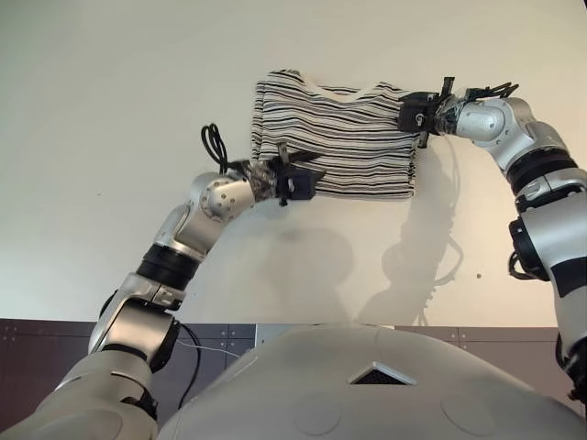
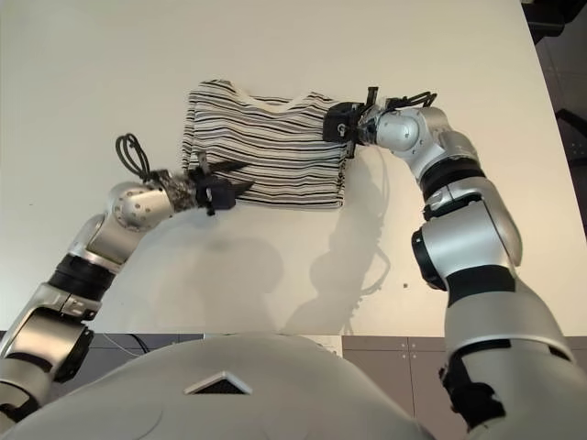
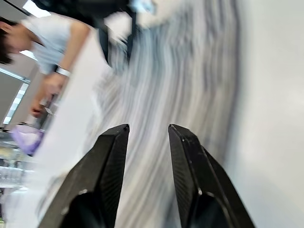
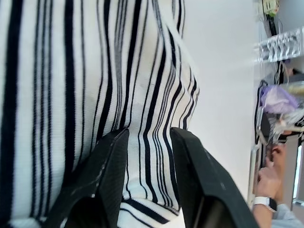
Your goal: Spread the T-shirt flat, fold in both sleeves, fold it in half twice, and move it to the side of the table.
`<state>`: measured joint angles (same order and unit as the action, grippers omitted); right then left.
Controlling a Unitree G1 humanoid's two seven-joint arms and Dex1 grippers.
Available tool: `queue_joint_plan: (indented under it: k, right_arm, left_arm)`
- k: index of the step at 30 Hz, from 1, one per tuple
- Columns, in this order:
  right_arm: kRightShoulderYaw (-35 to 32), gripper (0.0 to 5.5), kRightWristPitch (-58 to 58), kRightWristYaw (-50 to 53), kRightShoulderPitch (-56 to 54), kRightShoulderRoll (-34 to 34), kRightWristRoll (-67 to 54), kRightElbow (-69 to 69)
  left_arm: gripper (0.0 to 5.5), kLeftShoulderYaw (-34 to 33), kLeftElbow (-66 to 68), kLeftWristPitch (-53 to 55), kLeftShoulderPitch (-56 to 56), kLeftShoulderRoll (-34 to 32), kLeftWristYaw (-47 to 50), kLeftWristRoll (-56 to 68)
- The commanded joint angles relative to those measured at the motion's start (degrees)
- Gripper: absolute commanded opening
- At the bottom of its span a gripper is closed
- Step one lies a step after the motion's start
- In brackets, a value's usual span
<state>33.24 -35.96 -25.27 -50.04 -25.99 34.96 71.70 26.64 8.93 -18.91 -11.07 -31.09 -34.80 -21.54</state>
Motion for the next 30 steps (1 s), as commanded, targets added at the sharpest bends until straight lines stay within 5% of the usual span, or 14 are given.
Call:
queue_joint_plan:
  k: [1, 5, 10, 15, 19, 25, 30]
  right_arm:
    - [5.4, 1.61, -9.4, -10.2, 1.6, -5.4, 4.7, 0.9]
    - [2.5, 1.61, -14.3, -36.5, 7.5, -7.9, -10.4, -7.9]
    - [3.4, 1.61, 16.7, -57.0, 19.9, -10.5, -37.1, -49.0]
    - [0.4, 1.61, 39.2, -54.8, 22.7, -8.3, -44.7, -67.3]
    - [-7.7, 1.61, 36.8, -47.4, 25.7, -11.9, -42.3, -71.2]
    - [-27.5, 1.61, 21.8, -39.9, 42.2, -24.8, -40.9, -74.5]
    - [-33.6, 1.61, 18.5, -36.2, 50.4, -27.0, -40.1, -74.3]
  left_arm:
    - [1.52, 0.1, 3.3, 3.3, -1.0, -2.9, -0.3, -5.2]
    - [1.52, -2.1, 11.7, 3.5, -3.6, -5.2, 1.6, -5.9]
    - [1.52, -2.0, 19.9, -6.0, -7.8, -8.6, 0.6, -5.0]
    - [1.52, -1.3, 28.6, -24.6, -15.6, -14.7, 2.4, -7.3]
    - [1.52, -3.9, 27.8, -32.7, -15.9, -17.7, 3.8, -4.7]
    - [1.71, -12.2, -7.0, -27.0, 14.7, -27.6, 1.4, 9.8]
    - [2.30, -14.8, -14.5, -26.7, 29.5, -27.6, 3.7, 1.7]
